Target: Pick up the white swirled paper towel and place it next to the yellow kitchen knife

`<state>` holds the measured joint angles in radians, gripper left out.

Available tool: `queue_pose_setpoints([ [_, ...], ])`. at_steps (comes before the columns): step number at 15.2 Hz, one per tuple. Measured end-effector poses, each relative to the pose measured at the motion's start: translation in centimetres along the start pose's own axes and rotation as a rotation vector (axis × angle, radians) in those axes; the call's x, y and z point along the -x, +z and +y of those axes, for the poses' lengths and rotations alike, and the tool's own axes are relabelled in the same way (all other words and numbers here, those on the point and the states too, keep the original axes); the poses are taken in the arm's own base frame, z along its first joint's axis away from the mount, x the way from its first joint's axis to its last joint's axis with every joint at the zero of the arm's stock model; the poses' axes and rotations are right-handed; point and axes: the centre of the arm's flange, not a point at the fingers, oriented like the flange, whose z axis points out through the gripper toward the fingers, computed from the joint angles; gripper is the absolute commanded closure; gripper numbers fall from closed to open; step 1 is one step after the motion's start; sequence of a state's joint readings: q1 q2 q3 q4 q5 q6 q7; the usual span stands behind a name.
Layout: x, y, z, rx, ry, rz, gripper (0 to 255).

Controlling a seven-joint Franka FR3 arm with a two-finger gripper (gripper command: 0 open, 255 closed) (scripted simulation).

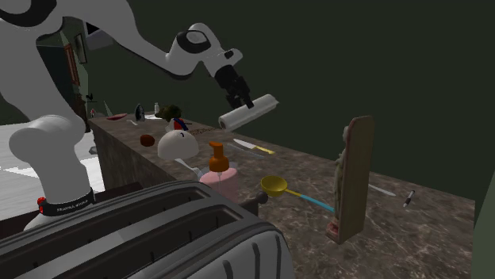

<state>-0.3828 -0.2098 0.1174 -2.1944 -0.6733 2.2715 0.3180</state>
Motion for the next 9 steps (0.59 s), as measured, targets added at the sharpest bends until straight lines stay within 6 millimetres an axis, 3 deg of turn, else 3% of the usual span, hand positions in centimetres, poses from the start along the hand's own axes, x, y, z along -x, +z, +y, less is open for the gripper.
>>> queue_pose_setpoints([
  [9,-1.8,-6.1,-10.4,0.0,0.0,0.0,255],
])
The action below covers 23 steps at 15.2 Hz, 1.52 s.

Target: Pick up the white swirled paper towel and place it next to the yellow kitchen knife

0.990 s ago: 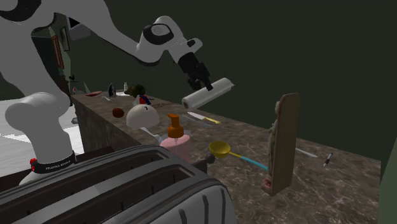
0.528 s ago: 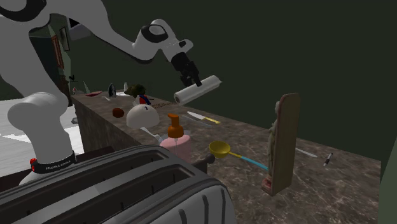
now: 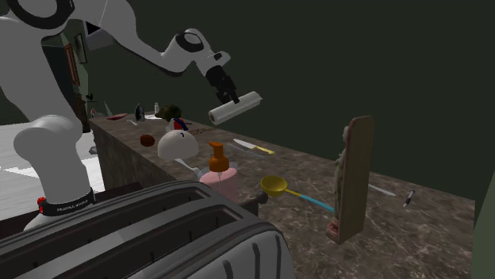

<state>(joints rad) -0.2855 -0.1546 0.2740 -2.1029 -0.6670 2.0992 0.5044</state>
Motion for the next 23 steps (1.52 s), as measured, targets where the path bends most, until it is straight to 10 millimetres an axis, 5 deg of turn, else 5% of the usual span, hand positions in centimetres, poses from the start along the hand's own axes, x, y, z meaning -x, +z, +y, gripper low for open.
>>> queue_pose_setpoints([
  [23,-4.2,-15.0,-26.0,-0.001,0.0,0.001,255],
])
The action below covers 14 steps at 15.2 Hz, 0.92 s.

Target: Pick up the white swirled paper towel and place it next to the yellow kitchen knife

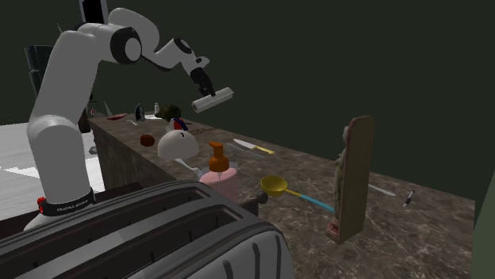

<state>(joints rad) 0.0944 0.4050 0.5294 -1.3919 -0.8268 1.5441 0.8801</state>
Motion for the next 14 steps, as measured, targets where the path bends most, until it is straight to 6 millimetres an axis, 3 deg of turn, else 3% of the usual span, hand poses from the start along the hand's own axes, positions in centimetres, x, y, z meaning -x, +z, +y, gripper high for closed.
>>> queue_pose_setpoints([
  [2,-0.4,-1.2,-2.1,0.0,0.0,0.0,255],
  [4,-0.4,-1.0,-2.9,0.001,0.001,-0.001,255],
  [14,1.2,2.9,-5.9,0.002,0.001,-0.001,255],
])
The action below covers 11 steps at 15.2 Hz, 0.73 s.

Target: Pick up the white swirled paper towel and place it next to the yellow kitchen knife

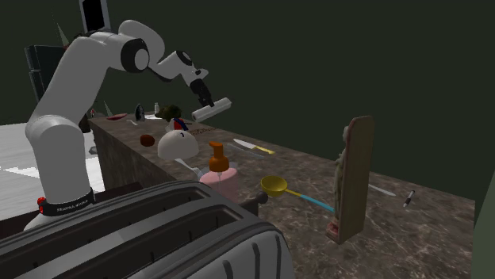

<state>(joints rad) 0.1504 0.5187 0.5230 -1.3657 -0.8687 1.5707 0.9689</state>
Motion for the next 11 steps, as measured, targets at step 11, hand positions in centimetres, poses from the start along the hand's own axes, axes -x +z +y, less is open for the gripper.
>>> queue_pose_setpoints([
  [11,1.8,4.7,-2.8,0.0,0.0,0.0,255],
])
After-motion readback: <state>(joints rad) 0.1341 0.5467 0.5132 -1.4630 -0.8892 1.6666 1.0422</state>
